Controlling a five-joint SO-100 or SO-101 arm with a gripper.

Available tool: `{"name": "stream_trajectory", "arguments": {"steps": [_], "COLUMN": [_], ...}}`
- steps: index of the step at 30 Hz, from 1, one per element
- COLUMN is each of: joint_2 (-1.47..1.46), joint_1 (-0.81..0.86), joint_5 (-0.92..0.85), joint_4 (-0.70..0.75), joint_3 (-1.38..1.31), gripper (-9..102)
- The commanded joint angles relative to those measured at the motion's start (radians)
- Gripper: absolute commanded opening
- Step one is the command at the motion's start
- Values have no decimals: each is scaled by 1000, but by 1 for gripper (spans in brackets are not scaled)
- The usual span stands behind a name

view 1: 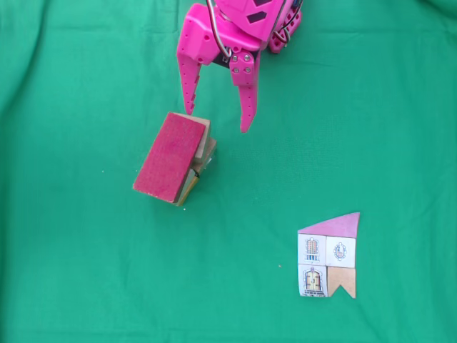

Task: Grasp some building blocks and build the house on the picture.

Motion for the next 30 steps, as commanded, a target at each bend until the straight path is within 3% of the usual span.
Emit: {"name": "stream_trajectory", "arguments": {"steps": [1, 21, 30], "joint_2": [26, 69, 83], "joint_1": [-6, -34, -35], "joint_5": [3, 3, 2], "joint_4": [-11, -2, -2], "joint_3": [0, 2, 2], "gripper": [31, 30, 12]}}
